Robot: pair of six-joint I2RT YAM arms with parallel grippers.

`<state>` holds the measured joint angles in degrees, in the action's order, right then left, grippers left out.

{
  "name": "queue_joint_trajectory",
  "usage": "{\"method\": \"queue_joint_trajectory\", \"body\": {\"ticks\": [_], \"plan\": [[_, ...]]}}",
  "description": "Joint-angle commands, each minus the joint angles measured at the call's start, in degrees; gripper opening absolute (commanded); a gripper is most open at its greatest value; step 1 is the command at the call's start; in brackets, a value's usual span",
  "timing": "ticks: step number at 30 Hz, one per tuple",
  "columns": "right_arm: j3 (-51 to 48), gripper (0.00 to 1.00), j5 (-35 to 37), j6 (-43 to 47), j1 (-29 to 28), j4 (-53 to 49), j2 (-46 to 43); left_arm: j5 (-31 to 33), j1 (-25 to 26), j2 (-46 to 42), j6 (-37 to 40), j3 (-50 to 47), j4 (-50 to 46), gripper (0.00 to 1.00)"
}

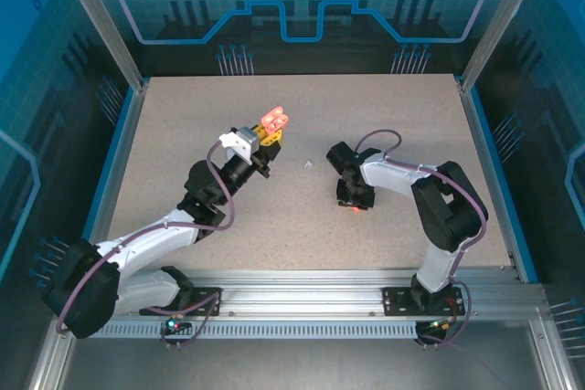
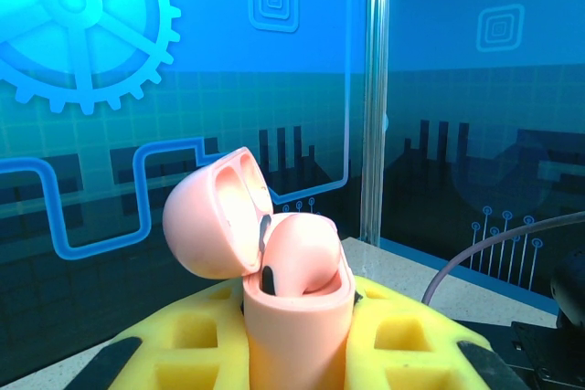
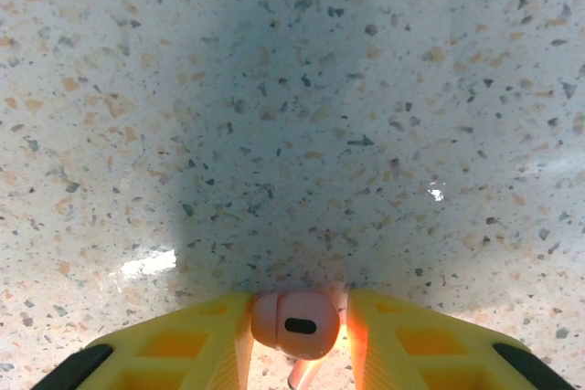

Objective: Insert the wireless bluetooth earbuds into the charging case

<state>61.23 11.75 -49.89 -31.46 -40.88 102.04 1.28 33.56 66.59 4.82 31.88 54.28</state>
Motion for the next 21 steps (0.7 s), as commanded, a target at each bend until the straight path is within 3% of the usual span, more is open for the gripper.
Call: {"method": "queue_joint_trajectory", "body": {"ticks": [1,11,21], "plan": [[0.39,0.33,1.15,1.15,0.79,-0.51,2.56,-0.13,0.34,-0.36,-0.16,1.52,0.85,0.00],[0.06,0.22,1.55,3.37,1.07,0.08,1.84,-0.51,0.30,-0.23,-0.26,1.70,0.40,0.00],[-3.74,0.22,3.99,8.32,0.42,6.17,-7.05,-1.40,0.28,-0.03,-0.27,1.87,0.28,0.00]]}}
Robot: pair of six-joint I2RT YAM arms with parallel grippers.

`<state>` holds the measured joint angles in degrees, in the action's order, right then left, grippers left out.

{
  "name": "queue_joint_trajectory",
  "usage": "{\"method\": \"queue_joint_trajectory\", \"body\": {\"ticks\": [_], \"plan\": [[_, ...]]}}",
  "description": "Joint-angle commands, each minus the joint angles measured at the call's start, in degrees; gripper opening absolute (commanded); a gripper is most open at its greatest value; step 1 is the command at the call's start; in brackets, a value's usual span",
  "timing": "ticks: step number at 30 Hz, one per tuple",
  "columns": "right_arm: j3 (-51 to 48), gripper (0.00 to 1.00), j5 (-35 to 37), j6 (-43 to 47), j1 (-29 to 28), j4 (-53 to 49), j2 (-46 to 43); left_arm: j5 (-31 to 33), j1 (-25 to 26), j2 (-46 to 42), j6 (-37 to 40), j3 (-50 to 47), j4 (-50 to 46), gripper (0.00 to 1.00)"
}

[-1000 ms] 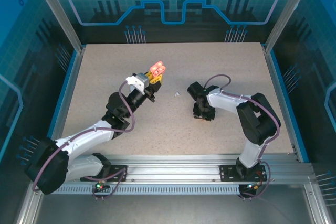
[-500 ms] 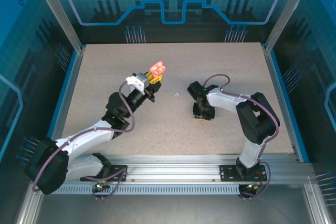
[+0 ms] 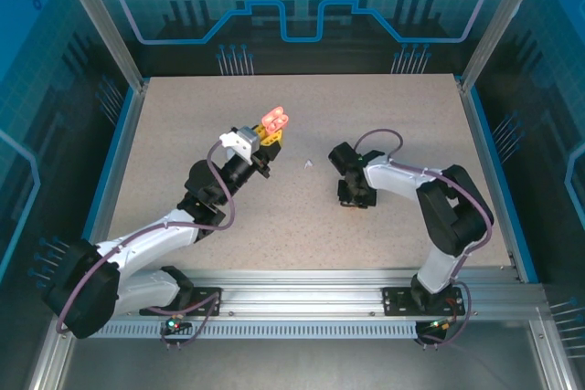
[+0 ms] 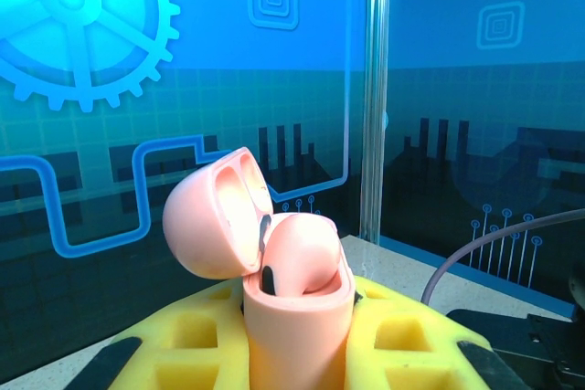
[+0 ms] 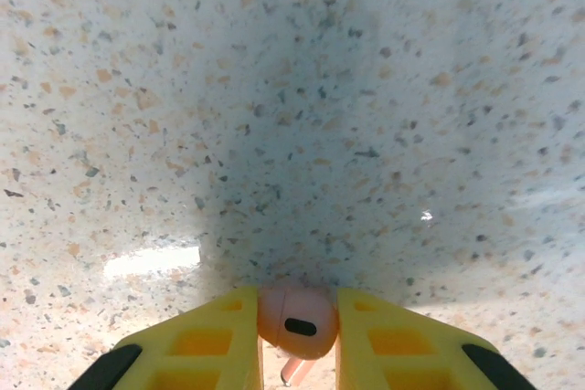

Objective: Insert the wireless bluetooth earbuds into the charging case

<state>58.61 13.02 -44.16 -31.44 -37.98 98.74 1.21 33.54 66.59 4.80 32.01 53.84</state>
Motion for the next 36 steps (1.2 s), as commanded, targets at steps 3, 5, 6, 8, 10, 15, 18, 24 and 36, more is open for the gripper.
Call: {"method": "queue_joint_trajectory", "body": {"ticks": [3,5,6,8,10,15,18,24,36], "plan": [[-1.95,0.22,4.97,4.46,-0.44,5.55,-7.46,-1.83,0.35,-0.05,-0.06,1.74,0.65,0.00],[-2.27,0.22,6.25,5.42,-0.72,6.79,-10.06,-2.37,0.33,-0.06,-0.04,1.82,0.58,0.00],[-2.36,0.22,6.87,6.02,-0.90,7.52,-11.45,-2.52,0.32,-0.14,0.12,1.83,0.63,0.00],[-2.29,0.22,7.92,7.15,-1.08,8.69,-14.36,-3.04,0.32,-0.14,0.13,1.83,0.67,0.00],[-1.89,0.22,8.54,8.58,-1.25,10.18,-17.46,-3.98,0.35,0.05,0.30,1.92,0.73,0.00],[3.67,0.23,9.31,14.69,-1.25,12.19,-24.60,-6.28,0.31,0.30,0.56,2.33,0.82,0.00],[8.98,0.23,8.61,18.28,-1.25,12.67,-26.43,-7.64,0.32,0.54,0.41,2.77,0.72,0.00],[16.18,0.24,1.81,25.47,-1.34,19.86,-28.97,-10.88,0.48,2.08,-0.05,5.23,0.08,0.00],[21.08,0.25,-10.73,26.43,-2.03,28.56,-27.63,-9.44,2.93,7.91,0.91,11.40,-1.82,0.00]]}}
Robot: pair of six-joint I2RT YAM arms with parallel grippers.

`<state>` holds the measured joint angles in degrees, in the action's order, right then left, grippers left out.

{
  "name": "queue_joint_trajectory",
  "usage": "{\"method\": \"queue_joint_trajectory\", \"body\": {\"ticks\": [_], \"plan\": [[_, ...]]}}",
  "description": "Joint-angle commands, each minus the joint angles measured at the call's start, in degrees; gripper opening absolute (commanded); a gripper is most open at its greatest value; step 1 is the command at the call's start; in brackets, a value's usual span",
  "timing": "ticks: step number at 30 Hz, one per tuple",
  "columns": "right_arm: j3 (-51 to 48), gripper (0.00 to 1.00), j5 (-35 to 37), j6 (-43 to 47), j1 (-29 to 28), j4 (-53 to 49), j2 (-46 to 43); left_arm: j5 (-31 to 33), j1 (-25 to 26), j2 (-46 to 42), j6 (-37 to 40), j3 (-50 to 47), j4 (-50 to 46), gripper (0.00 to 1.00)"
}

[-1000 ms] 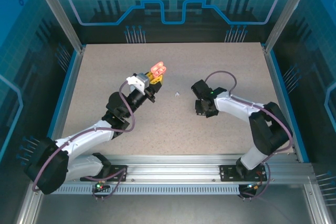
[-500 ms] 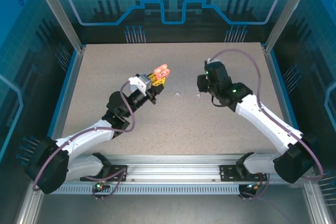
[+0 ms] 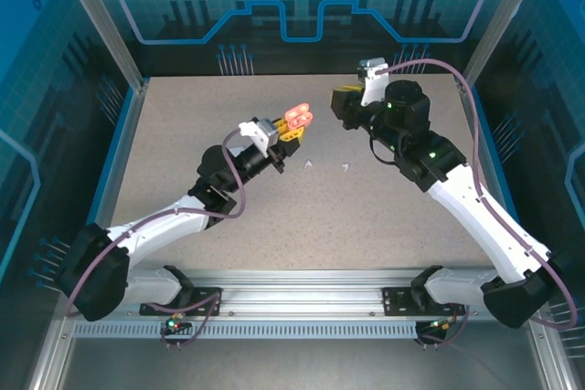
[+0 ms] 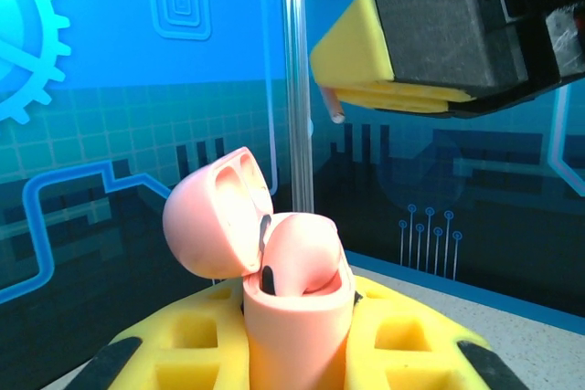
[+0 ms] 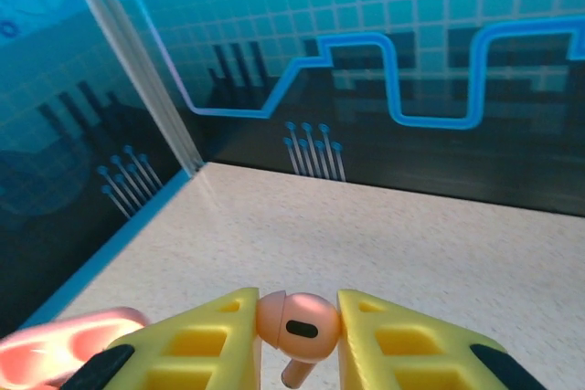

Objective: Insert the wireless bluetooth earbuds into the charging case

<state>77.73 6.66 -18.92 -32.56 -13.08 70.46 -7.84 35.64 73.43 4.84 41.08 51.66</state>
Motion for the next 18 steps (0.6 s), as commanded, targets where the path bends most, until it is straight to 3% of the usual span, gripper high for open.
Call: {"method": "queue_joint_trajectory", "body": {"ticks": [1,18], "plan": [[2.20,0.25,-5.07,1.38,-1.10,3.76,0.83,-0.26,0.97,1.40,0.82,2.60,0.37,0.00],[-1.74,0.25,-12.58,-0.24,-2.12,4.81,1.09,1.26,1.36,2.44,0.96,4.05,0.37,0.00]]}}
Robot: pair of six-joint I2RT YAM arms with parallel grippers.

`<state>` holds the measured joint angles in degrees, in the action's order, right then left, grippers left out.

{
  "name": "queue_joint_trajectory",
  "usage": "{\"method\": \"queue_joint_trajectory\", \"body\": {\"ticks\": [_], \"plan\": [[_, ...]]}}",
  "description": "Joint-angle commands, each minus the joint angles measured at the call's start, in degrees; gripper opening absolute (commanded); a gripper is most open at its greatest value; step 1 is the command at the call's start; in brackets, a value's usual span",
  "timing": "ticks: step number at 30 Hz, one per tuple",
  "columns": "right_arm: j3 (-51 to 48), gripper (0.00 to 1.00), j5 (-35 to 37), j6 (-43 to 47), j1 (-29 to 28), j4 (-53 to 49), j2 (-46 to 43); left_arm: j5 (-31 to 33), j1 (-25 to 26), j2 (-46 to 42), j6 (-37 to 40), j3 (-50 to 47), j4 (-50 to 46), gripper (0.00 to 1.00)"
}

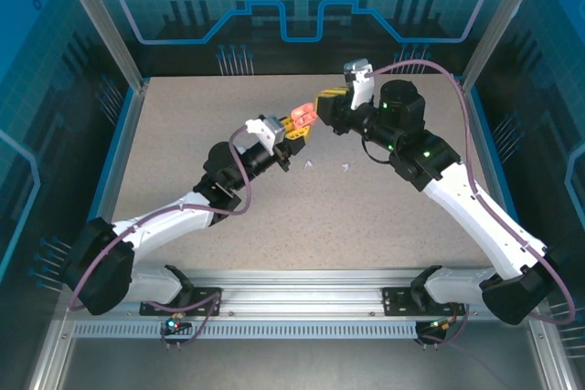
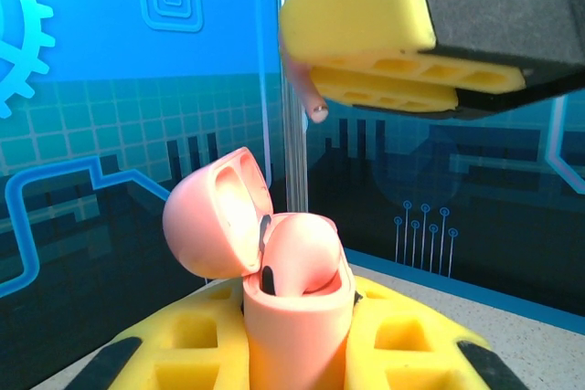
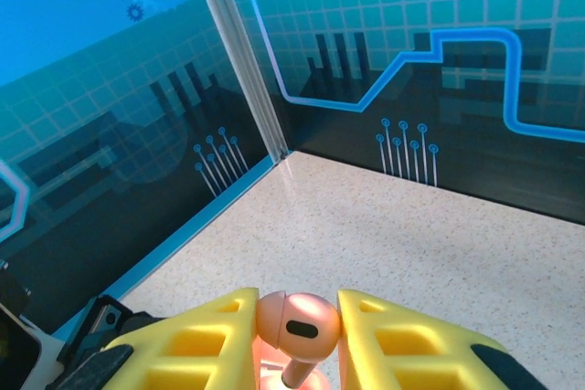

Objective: Insert the wireless bluetooth earbuds into the charging case

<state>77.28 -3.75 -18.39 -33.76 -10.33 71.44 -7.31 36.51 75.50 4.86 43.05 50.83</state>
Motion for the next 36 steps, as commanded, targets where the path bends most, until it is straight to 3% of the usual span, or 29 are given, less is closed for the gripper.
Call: {"method": "queue_joint_trajectory", "body": {"ticks": [1,14,25,36], "plan": [[-1.56,0.25,-2.31,-0.85,-0.92,2.24,-0.01,0.73,0.44,0.34,0.98,2.17,1.12,0.00],[-4.00,0.25,-2.62,2.54,-1.50,2.92,-0.61,0.88,0.45,0.34,0.62,1.99,1.13,0.00],[-2.57,0.23,2.59,11.12,-4.10,1.41,0.69,0.79,0.47,0.17,0.50,1.96,1.03,0.00],[-3.59,0.23,6.42,12.05,-3.96,2.86,0.61,0.81,0.48,0.08,0.58,1.93,1.07,0.00]]}}
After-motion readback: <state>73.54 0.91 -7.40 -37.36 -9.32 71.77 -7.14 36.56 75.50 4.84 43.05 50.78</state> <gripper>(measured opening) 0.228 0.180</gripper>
